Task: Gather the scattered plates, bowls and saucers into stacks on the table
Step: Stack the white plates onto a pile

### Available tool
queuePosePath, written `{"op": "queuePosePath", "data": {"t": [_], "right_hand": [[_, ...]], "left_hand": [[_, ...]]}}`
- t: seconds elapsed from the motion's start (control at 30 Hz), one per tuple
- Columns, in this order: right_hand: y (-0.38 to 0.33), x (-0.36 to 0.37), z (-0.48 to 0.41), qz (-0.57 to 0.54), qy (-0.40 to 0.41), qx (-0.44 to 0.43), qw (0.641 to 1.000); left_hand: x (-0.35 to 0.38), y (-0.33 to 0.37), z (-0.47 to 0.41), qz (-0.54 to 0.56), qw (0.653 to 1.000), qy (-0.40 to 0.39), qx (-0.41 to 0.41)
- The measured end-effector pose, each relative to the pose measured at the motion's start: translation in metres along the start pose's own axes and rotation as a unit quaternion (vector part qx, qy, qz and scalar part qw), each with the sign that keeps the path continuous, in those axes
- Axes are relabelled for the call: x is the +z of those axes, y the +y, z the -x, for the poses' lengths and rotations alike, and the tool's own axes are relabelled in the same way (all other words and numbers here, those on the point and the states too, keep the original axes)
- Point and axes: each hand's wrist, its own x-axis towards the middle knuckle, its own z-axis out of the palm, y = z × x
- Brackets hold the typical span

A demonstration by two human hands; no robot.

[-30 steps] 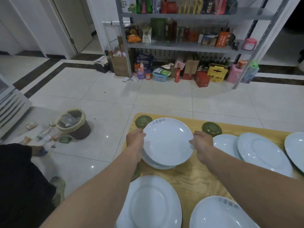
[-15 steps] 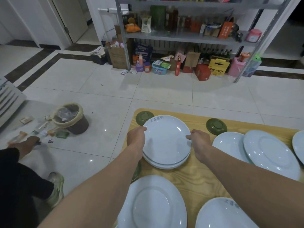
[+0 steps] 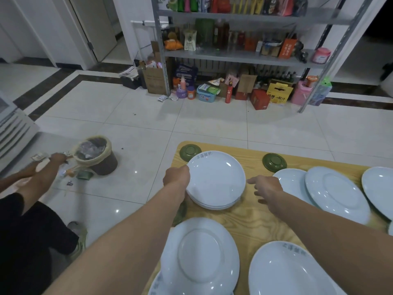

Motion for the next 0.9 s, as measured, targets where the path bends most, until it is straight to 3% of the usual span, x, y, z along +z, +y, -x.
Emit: {"op": "queuePosePath", "data": {"t": [0.37,0.57,0.77,0.9], "right_hand": [[0.037,-0.02,0.055,0.083,-0.12,0.024,0.989],[0.065,0.001,0.07,0.093,-0.202,0.063,0.973],[0.081,0.019,0.065,0.1,-0.238,0.089,0.962],[0.083,0.021,0.061,0.108,-0.22,0.089,0.965]], "left_hand": [[-0.06,-0.057,0.068,-0.004,0.994,-0.009,-0.112],[-0.063,-0.098,0.072,-0.007,0.993,-0.035,-0.116],[-0.058,-0.114,0.068,-0.005,0.986,-0.049,-0.157],[-0.055,-0.118,0.059,-0.023,0.987,-0.041,-0.154]]}}
